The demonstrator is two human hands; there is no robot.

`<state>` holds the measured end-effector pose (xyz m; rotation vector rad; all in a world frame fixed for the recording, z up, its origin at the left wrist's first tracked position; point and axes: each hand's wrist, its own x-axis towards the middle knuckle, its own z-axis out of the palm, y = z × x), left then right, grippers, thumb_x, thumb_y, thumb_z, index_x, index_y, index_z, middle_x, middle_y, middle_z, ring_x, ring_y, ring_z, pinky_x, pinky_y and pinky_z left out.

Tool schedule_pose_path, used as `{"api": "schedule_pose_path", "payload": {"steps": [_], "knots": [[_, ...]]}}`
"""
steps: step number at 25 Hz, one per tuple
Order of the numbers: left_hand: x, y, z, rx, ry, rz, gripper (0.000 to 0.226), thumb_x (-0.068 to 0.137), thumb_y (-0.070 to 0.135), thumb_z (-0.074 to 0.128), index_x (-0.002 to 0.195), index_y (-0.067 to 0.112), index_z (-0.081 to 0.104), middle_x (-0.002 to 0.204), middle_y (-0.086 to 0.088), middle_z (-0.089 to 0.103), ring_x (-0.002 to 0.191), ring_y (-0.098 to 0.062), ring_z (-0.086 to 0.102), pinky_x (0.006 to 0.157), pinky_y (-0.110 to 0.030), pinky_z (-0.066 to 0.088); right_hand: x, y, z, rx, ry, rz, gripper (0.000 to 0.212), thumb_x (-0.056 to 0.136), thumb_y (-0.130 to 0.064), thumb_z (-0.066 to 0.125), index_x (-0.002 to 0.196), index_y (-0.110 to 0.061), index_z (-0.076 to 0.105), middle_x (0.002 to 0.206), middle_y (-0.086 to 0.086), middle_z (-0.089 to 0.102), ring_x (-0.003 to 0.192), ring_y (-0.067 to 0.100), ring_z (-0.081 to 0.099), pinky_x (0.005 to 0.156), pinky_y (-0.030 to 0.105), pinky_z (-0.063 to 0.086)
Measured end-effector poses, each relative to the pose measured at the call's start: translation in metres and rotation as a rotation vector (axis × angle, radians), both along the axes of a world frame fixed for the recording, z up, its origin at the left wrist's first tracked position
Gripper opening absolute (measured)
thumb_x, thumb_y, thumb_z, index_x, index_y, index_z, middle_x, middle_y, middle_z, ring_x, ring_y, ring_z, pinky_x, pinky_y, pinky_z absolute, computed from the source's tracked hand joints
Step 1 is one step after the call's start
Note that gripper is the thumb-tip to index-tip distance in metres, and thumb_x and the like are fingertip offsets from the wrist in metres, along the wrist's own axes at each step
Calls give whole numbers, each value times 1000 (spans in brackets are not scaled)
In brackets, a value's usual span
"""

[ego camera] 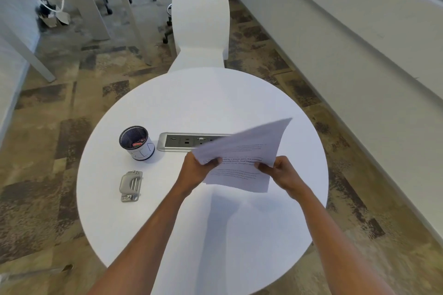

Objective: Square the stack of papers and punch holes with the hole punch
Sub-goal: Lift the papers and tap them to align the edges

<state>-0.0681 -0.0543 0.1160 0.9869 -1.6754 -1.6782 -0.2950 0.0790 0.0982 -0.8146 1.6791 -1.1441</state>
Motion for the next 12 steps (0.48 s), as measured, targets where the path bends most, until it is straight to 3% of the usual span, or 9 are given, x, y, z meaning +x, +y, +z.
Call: {"api": "schedule_pose_path", "payload": {"steps": [3, 5, 9, 12], "knots": [[2, -6, 1, 21, -30, -40, 28, 75, 21, 81, 101, 26, 72, 102, 3, 76, 92, -15, 72, 77, -31, 60, -4, 3, 8, -34, -40, 74, 15, 85, -27, 75, 99, -22, 79, 105, -9, 78, 95, 6, 73, 76, 15, 56], [7, -6, -8, 6, -112, -88, 40, 72, 27, 83, 109, 22, 70, 107, 3, 75, 95, -12, 71, 78, -30, 60, -1, 6, 1, 19, -42, 134, 24, 82, -24, 78, 106, -27, 76, 110, -10, 76, 100, 7, 72, 77, 16, 56], [17, 10, -40, 49, -212, -53, 32, 81, 22, 75, 110, 8, 71, 109, -5, 74, 102, -21, 70, 83, -34, 58, 8, 13, -21, 118, 22, 83, 25, 90, -18, 70, 111, -5, 73, 111, 10, 75, 100, 24, 73, 89, 42, 59], [15, 19, -47, 169, -147, 36, 17, 84, 16, 72, 100, 12, 73, 99, -1, 76, 96, -26, 72, 73, -27, 59, 8, 13, -15, 101, 3, 47, 21, 92, -19, 67, 102, -3, 75, 101, 12, 78, 90, 28, 76, 85, 48, 60]]}}
